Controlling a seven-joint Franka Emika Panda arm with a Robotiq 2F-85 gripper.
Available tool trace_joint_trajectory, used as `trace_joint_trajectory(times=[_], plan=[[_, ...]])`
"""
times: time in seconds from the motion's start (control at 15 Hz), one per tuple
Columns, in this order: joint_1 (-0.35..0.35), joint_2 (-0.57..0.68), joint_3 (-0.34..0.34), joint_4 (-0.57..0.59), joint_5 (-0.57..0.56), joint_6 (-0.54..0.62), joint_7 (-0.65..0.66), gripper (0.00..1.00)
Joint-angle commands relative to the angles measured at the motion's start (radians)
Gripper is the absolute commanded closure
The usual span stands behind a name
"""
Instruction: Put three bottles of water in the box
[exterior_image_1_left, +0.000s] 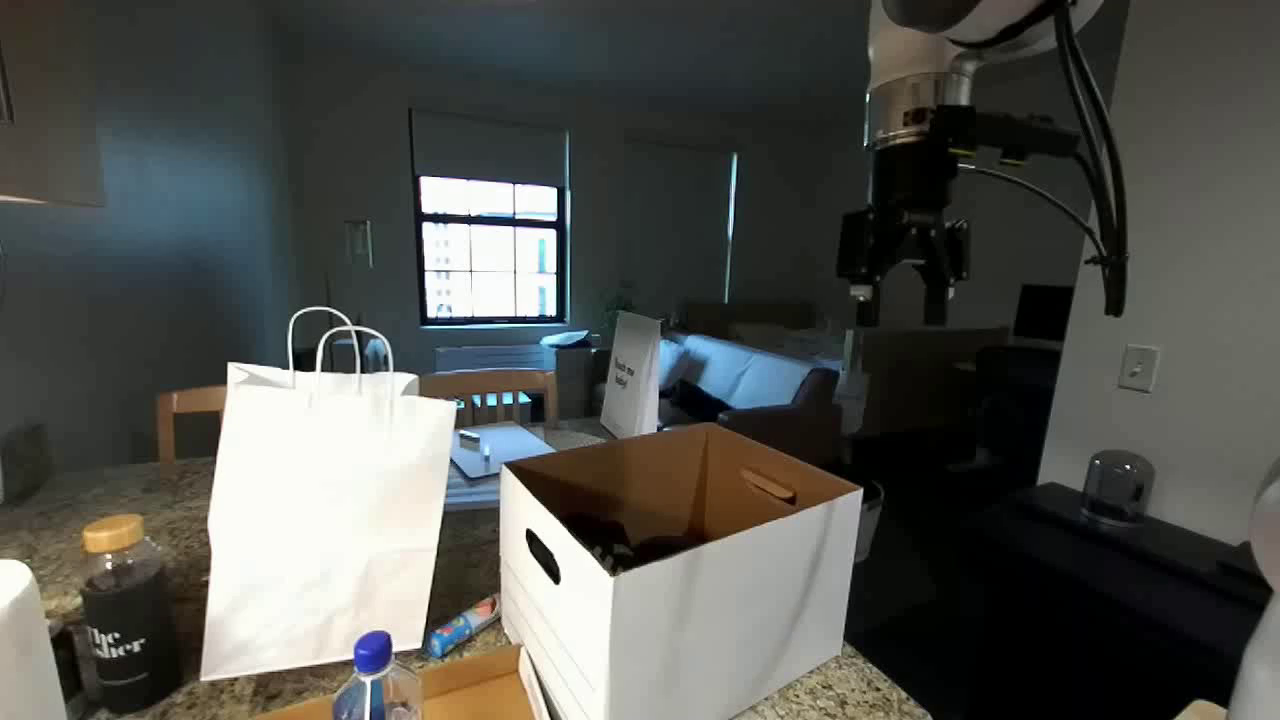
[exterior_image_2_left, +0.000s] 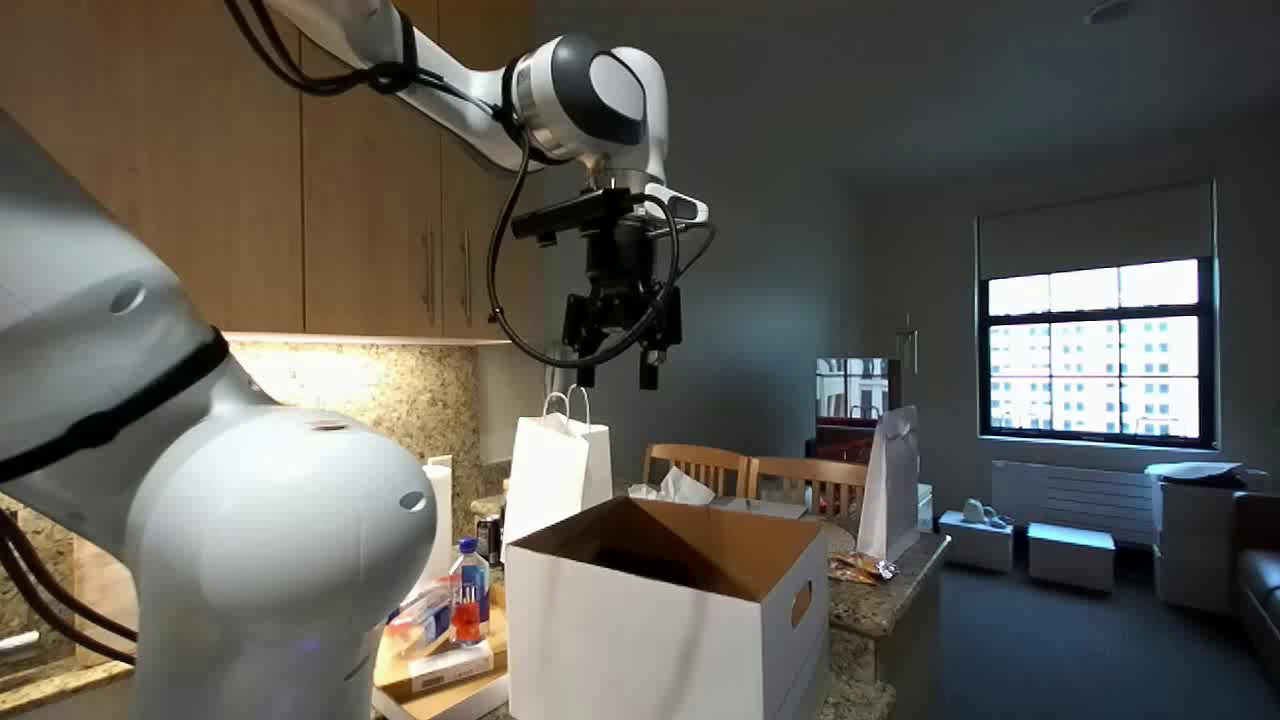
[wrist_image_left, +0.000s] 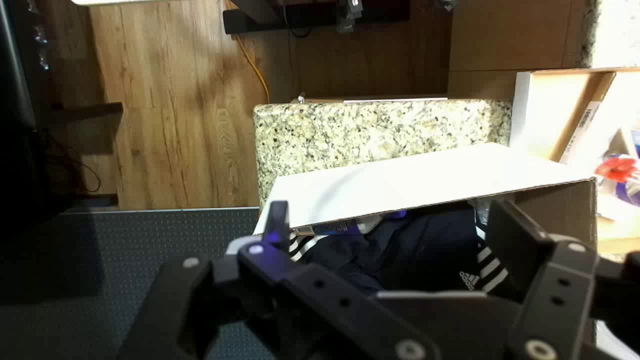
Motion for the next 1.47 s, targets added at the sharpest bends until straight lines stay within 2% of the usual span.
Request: trace_joint_trajectory(times=[0.0, 0.8, 0.93, 1.4], plan=[[-0.003, 0.001, 0.002, 0.003, 0.001, -0.002, -0.002, 0.0], [-0.003, 0.001, 0.002, 0.003, 0.001, -0.002, -0.002, 0.0], [-0.003, 0.022, 0.03, 0.007, -0.003, 0.033, 0.034, 0.0], [0.033, 0.103, 0.097, 0.09, 0.004, 0.041, 0.041, 0.0]])
